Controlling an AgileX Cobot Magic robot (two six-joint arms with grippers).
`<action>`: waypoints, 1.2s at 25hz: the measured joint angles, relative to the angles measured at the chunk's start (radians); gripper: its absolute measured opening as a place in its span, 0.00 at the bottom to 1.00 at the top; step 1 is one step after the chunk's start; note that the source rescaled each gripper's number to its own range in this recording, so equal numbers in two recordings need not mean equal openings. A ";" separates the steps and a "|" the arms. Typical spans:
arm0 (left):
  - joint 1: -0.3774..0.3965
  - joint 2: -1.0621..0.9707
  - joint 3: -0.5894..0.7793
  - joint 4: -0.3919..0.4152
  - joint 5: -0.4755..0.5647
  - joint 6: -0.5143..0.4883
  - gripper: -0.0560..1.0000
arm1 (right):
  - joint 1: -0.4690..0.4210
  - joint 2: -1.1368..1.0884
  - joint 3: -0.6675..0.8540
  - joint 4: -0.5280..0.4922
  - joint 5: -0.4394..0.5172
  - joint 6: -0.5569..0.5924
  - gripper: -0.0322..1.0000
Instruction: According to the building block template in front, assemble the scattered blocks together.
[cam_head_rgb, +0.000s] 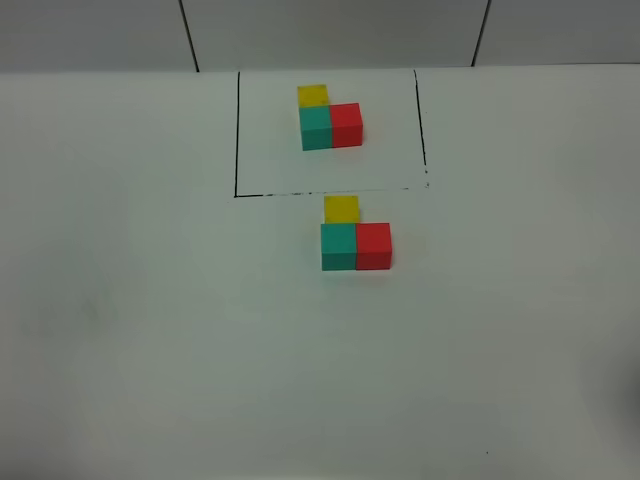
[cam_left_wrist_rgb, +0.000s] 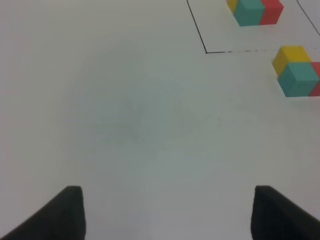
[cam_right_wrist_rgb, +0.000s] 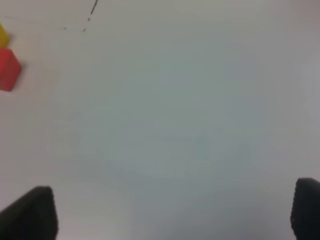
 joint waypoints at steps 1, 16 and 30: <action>0.000 0.000 0.000 0.000 0.000 0.000 0.63 | 0.000 -0.036 0.009 -0.001 0.015 0.007 0.88; 0.000 0.000 0.000 0.000 0.000 0.000 0.62 | 0.000 -0.406 0.117 0.022 0.107 0.097 0.88; 0.000 0.000 0.000 0.000 0.000 0.000 0.63 | 0.039 -0.572 0.129 -0.005 0.133 0.187 0.86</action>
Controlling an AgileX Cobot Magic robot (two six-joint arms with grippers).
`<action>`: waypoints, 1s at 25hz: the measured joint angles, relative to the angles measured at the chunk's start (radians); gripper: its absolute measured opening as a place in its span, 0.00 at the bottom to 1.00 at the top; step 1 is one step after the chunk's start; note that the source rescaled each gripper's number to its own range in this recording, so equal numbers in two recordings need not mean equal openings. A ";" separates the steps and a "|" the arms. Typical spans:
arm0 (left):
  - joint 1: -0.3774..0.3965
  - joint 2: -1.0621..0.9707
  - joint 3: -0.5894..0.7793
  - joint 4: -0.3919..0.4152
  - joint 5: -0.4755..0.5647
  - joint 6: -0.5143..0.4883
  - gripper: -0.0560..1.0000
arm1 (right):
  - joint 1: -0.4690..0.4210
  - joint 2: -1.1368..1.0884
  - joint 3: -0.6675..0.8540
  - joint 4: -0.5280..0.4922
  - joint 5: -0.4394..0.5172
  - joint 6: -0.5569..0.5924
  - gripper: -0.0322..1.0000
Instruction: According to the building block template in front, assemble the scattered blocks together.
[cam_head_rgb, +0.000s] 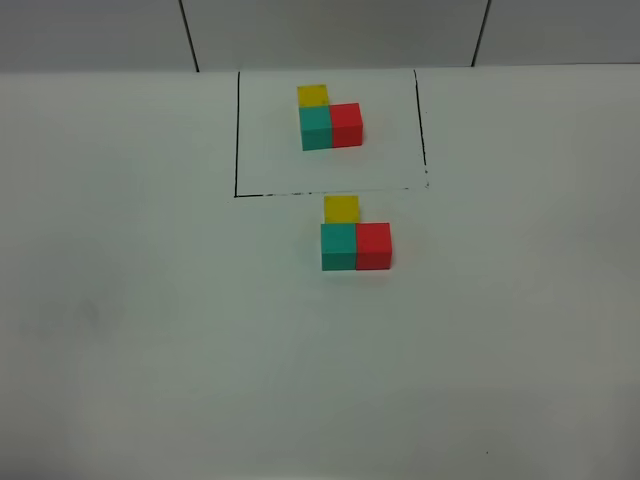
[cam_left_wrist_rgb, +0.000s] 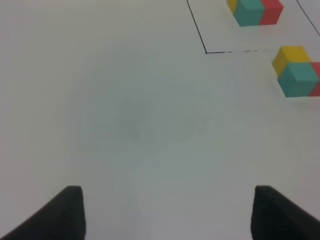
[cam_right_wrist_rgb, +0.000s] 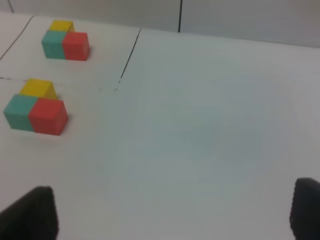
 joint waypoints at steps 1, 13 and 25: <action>0.000 0.000 0.000 0.000 0.000 0.000 0.63 | 0.002 -0.002 0.000 -0.004 0.003 0.006 0.86; 0.000 0.000 0.000 0.000 0.000 0.000 0.63 | 0.039 -0.003 -0.012 -0.069 0.118 0.059 0.80; 0.000 0.000 0.000 0.000 0.000 0.000 0.62 | 0.080 -0.003 -0.012 -0.071 0.136 0.080 0.78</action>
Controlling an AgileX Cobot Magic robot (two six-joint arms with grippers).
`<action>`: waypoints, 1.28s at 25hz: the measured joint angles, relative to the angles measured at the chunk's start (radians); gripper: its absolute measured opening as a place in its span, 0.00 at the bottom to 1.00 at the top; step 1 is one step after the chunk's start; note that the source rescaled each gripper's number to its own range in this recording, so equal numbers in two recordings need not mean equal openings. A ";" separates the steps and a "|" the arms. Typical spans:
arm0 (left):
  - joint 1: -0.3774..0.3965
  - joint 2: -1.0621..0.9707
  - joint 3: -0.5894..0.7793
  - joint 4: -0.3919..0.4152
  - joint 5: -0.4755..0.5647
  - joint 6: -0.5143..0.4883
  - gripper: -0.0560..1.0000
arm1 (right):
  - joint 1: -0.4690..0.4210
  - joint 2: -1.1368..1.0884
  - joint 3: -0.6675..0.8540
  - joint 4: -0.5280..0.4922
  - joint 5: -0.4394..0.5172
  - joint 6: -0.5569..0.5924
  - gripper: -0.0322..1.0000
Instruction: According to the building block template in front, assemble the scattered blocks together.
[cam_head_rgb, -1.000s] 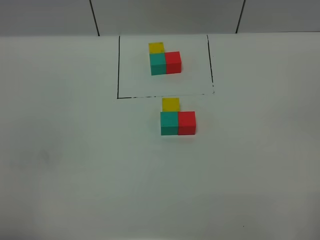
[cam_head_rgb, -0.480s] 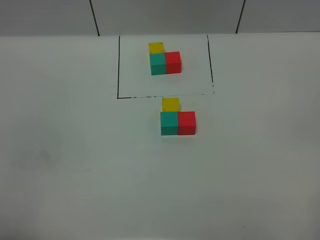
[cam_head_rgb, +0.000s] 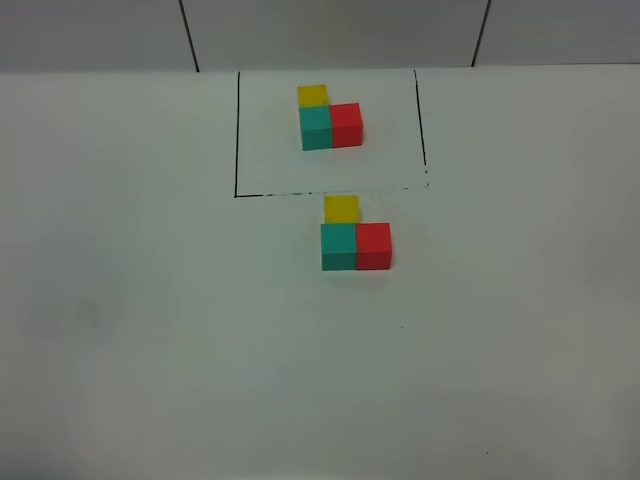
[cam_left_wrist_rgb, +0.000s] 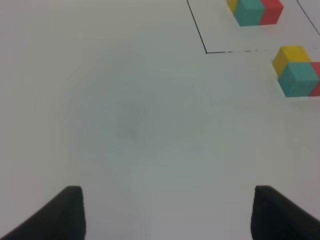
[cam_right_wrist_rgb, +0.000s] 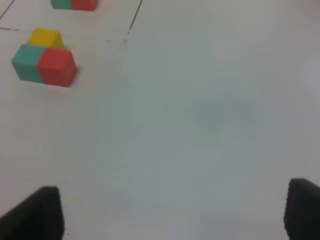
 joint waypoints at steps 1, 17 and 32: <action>0.000 0.000 0.000 0.000 0.000 0.000 0.62 | 0.000 0.000 0.000 0.000 0.000 0.000 0.78; 0.000 0.000 0.000 0.000 0.000 0.000 0.62 | 0.020 0.000 0.000 -0.005 -0.001 0.006 0.78; 0.000 0.000 0.000 0.000 0.000 0.000 0.62 | 0.024 0.000 0.000 -0.008 -0.002 0.014 0.78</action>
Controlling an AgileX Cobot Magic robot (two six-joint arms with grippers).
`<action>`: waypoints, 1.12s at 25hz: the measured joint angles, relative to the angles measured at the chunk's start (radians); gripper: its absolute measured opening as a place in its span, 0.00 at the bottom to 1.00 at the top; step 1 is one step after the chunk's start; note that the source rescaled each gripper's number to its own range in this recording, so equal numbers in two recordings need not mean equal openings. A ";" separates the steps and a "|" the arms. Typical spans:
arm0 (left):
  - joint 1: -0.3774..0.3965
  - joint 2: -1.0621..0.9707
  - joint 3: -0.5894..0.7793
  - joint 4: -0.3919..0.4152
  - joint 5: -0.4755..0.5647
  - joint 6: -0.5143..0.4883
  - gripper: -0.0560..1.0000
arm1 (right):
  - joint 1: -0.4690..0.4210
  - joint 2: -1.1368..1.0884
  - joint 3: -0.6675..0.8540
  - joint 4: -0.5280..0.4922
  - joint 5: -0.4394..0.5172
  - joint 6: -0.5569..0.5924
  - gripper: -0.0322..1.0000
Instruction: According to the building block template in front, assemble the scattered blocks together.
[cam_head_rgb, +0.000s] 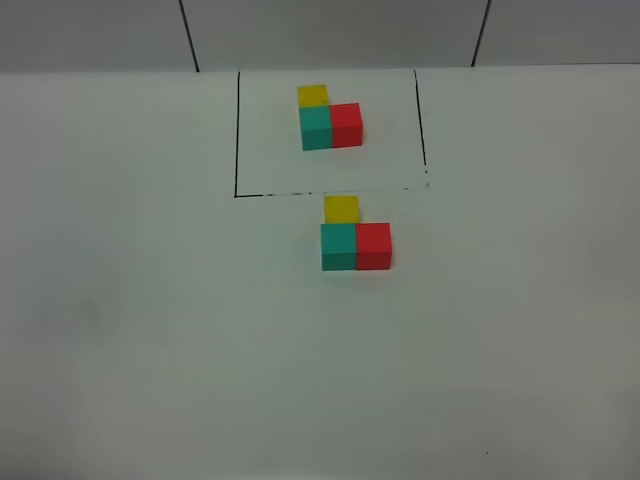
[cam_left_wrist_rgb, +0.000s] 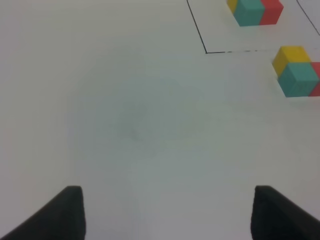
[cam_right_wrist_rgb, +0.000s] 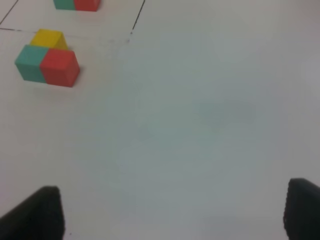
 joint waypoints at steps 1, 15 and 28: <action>0.000 0.000 0.000 0.000 0.000 0.000 0.62 | 0.008 0.000 0.000 -0.001 0.000 0.000 0.78; 0.000 0.000 0.000 0.000 0.000 0.000 0.62 | 0.084 0.000 0.000 -0.006 0.000 0.009 0.78; 0.000 0.000 0.000 0.000 0.000 0.000 0.62 | 0.084 0.000 0.000 -0.047 -0.002 0.070 0.78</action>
